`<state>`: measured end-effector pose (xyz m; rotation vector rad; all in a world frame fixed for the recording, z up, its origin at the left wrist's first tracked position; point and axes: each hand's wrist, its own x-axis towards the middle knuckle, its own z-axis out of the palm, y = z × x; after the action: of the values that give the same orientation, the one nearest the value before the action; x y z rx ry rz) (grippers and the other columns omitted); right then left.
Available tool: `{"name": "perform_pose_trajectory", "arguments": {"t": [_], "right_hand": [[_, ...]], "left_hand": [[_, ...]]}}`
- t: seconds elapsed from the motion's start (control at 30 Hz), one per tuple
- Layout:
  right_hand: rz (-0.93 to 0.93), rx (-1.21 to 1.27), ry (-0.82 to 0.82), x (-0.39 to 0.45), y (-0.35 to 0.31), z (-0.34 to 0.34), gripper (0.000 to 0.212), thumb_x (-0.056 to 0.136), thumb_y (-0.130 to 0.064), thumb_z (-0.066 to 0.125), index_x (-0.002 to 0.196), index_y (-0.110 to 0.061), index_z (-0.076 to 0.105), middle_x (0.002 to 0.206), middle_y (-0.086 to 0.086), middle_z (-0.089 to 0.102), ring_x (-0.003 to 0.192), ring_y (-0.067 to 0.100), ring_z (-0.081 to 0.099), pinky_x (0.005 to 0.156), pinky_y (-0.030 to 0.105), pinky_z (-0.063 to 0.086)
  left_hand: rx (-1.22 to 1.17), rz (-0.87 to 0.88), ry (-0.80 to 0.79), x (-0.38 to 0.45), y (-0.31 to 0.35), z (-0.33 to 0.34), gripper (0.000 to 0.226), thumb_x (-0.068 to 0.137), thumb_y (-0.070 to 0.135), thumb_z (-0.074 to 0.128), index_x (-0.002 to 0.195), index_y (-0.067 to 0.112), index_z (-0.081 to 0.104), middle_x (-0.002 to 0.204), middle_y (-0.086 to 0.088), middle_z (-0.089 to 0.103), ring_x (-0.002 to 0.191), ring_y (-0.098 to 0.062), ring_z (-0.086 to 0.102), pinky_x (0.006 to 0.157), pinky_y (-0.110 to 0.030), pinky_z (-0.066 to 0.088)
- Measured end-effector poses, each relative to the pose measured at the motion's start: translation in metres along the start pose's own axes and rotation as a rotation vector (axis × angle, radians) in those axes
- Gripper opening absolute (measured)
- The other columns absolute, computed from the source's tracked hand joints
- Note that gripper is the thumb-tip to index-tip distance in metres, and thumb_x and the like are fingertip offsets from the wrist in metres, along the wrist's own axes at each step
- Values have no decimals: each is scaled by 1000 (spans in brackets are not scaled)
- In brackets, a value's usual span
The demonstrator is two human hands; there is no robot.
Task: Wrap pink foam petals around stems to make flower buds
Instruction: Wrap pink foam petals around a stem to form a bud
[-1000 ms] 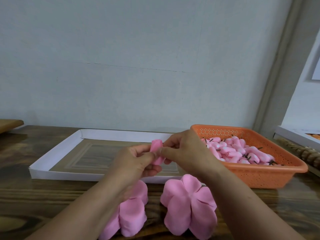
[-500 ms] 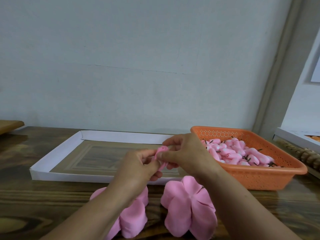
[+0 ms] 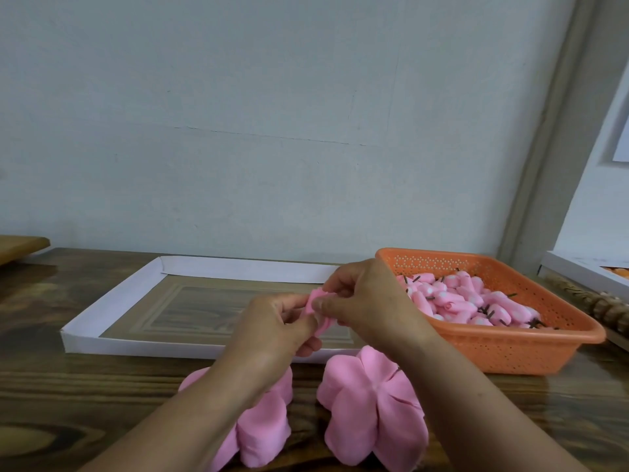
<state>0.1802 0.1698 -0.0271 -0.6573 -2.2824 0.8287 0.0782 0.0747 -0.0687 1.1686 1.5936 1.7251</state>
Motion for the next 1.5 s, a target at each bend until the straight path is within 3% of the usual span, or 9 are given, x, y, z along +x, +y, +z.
{"name": "perform_pose_trajectory", "arguments": {"t": [0.4,0.53,0.67,0.83,0.93,1.13,1.23,1.4,1.5], "right_hand": [[2,64,0,-2,-1,-4,20,75,-6,75,62,-12,62,60,10,61,55,18,54,59,42,53],[-19,90,-44,-2,0,-5,23,76,-2,73,61,-15,62,58,7,61,53,16,56,59,39,53],[-61,184,-156,-2,2,-11,11,76,3,71,69,-5,67,57,4,62,52,10,56,52,20,48],[-126,330,-281,-4,5,-21,6,79,10,65,81,5,69,74,21,68,67,21,62,64,25,52],[-155,388,-335,-5,8,-23,9,80,10,63,86,7,68,84,29,67,73,25,61,67,28,51],[-190,497,-435,-6,10,-20,13,80,7,63,85,-4,66,85,18,63,74,22,58,67,23,50],[-195,432,-313,-3,10,-17,15,84,6,62,87,-8,67,81,7,63,73,15,57,68,23,48],[-181,222,185,-2,7,0,16,79,-10,70,70,-17,59,63,-1,57,56,8,48,55,23,41],[-346,43,228,-10,4,11,21,74,-22,74,69,-18,54,59,-13,50,52,3,44,52,21,41]], "left_hand": [[7,-40,-14,-3,6,-1,23,88,8,64,90,30,71,73,1,74,57,-10,65,57,-19,52],[31,-133,-136,-2,13,-10,17,91,8,60,92,20,73,71,1,73,56,-8,64,51,-16,48],[136,-176,-296,1,16,-24,12,83,27,66,82,22,77,74,6,69,60,-2,54,51,-16,40],[-127,-331,-510,2,15,-30,16,76,34,76,73,19,77,88,-4,71,85,-12,57,62,-21,39],[-257,-412,-561,1,13,-30,17,72,29,70,76,14,77,92,-10,70,77,-10,60,64,-22,46],[-430,-489,-564,-2,7,-29,54,38,26,97,83,7,75,87,-15,66,70,-18,60,59,-28,51],[-490,-487,-445,1,9,-23,42,46,27,94,80,9,75,80,-10,69,64,-15,58,54,-24,50],[-510,-439,-125,10,10,-16,35,59,28,70,91,12,70,77,-3,72,55,-7,55,59,-21,45],[-581,-416,-3,13,9,-14,35,59,28,71,90,11,68,73,0,71,57,-7,55,62,-21,44]]}}
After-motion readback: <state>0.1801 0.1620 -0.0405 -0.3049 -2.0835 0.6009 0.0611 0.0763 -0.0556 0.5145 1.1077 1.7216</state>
